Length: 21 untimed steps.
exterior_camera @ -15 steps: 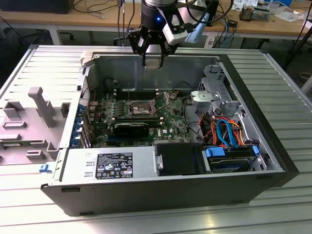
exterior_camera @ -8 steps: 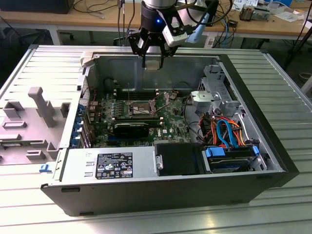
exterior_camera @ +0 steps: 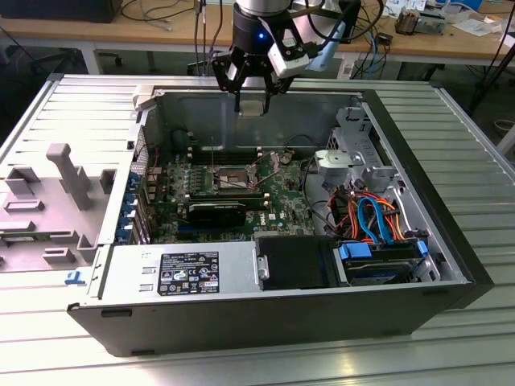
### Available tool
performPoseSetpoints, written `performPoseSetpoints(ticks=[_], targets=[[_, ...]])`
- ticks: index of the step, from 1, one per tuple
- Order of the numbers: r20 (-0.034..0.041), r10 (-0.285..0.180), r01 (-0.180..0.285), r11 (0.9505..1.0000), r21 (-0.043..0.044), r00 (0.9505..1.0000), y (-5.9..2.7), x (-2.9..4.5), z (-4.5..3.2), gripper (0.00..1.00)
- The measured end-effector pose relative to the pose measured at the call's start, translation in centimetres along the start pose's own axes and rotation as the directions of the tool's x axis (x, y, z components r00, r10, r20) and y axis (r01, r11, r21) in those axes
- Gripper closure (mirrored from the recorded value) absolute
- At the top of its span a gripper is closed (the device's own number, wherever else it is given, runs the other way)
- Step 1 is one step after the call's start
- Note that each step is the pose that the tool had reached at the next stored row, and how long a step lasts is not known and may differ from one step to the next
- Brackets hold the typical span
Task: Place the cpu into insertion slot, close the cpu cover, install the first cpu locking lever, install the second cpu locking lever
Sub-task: 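Place the cpu into insertion slot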
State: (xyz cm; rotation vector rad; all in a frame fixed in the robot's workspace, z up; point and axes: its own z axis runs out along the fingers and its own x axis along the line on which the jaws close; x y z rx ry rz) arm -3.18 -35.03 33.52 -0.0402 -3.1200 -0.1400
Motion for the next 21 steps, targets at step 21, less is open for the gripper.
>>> performPoseSetpoints(ticks=[21], targets=[[0.0000, 0.000, 0.000, 1.0000, 0.0001, 1.0000, -0.22, 0.04, 0.36, 0.46]])
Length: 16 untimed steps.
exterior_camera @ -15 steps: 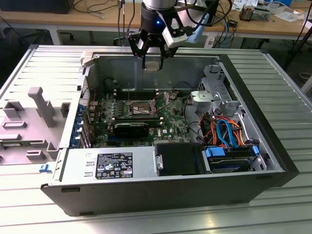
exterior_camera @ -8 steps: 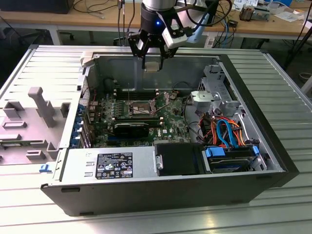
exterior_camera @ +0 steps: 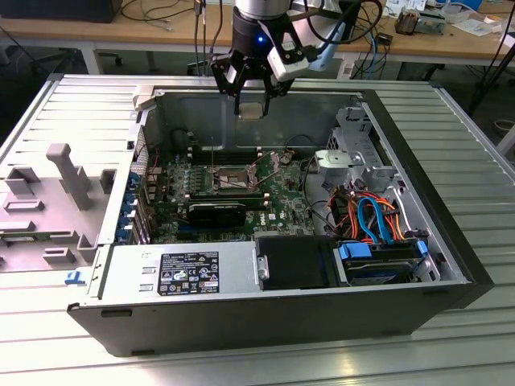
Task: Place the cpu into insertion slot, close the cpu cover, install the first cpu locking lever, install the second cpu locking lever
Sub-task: 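Place the cpu into insertion slot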
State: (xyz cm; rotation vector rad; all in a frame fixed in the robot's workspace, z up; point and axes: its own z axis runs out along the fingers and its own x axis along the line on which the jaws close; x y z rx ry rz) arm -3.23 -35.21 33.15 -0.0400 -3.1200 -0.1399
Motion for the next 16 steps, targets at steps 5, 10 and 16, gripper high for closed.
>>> performPoseSetpoints(ticks=[5, 10, 16], targets=[[0.0000, 0.000, 0.000, 1.0000, 0.0000, 1.0000, -0.04, 0.00, 0.19, 0.46], [0.0000, 0.000, 0.000, 1.0000, 0.0000, 1.0000, -0.06, 0.00, 0.28, 0.46], [0.0000, 0.000, 0.000, 1.0000, 0.0000, 1.0000, -0.08, 0.00, 0.38, 0.46]])
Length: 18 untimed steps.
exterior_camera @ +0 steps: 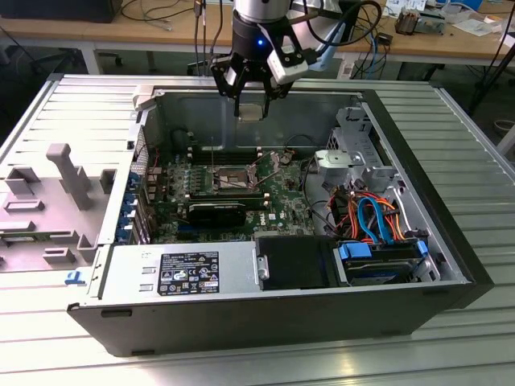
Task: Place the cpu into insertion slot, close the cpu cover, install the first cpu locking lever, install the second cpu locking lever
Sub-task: 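Place the cpu into insertion slot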
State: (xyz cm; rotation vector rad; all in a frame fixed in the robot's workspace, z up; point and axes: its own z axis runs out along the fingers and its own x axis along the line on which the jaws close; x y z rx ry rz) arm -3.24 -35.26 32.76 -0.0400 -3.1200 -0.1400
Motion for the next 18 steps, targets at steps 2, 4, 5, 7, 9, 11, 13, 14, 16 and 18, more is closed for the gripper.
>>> performPoseSetpoints(ticks=[2, 4, 5, 7, 9, 11, 13, 14, 16, 18], targets=[[0.0000, 0.000, 0.000, 1.0000, 0.0001, 1.0000, 0.00, 0.00, 0.03, 0.46], [0.0000, 0.000, 0.000, 1.0000, 0.0002, 1.0000, -0.01, 0.02, 0.09, 0.46], [0.0000, 0.000, 0.000, 1.0000, 0.0003, 1.0000, -0.01, 0.02, 0.09, 0.46], [0.0000, 0.000, 0.000, 1.0000, 0.0004, 1.0000, -0.01, 0.02, 0.12, 0.46], [0.0000, 0.000, 0.000, 1.0000, 0.0007, 1.0000, -0.01, 0.02, 0.14, 0.46], [0.0000, 0.000, 0.000, 1.0000, 0.0007, 1.0000, -0.02, 0.02, 0.18, 0.46], [0.0000, 0.000, 0.000, 1.0000, 0.0007, 1.0000, -0.02, 0.02, 0.23, 0.46], [0.0000, 0.000, 0.000, 1.0000, 0.0007, 1.0000, -0.02, 0.02, 0.25, 0.46], [0.0000, 0.000, 0.000, 1.0000, 0.0008, 1.0000, -0.03, 0.02, 0.27, 0.46], [0.0000, 0.000, 0.000, 1.0000, 0.0007, 1.0000, -0.03, 0.02, 0.32, 0.46]])
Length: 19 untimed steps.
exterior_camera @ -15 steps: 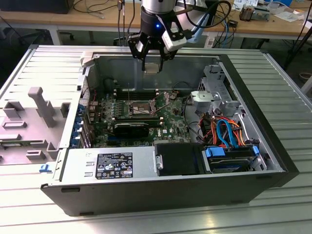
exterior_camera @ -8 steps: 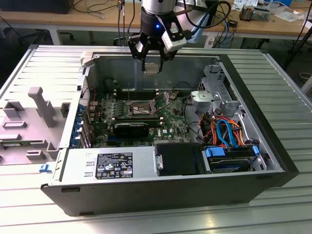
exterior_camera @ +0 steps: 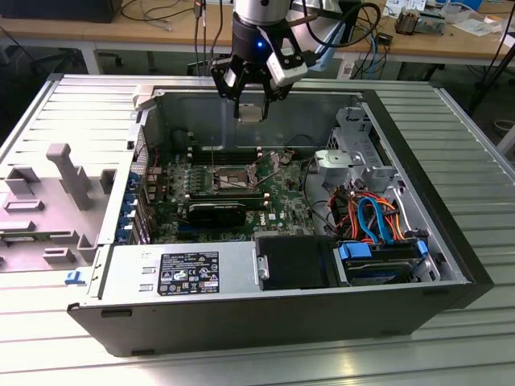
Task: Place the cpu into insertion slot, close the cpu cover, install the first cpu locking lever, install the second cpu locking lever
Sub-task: 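Place the cpu into insertion slot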
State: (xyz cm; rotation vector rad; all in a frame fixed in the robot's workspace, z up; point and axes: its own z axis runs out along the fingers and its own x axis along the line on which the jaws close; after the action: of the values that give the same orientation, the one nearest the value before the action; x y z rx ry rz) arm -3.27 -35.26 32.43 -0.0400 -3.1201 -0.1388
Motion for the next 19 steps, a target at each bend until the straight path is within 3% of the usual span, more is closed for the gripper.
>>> performPoseSetpoints(ticks=[18, 19], targets=[[0.0000, 0.000, 0.000, 1.0000, 0.0000, 1.0000, -0.13, 0.07, 0.47, 0.46], [0.0000, 0.000, 0.000, 1.0000, 0.0000, 1.0000, -0.30, 0.31, 0.76, 0.46]])
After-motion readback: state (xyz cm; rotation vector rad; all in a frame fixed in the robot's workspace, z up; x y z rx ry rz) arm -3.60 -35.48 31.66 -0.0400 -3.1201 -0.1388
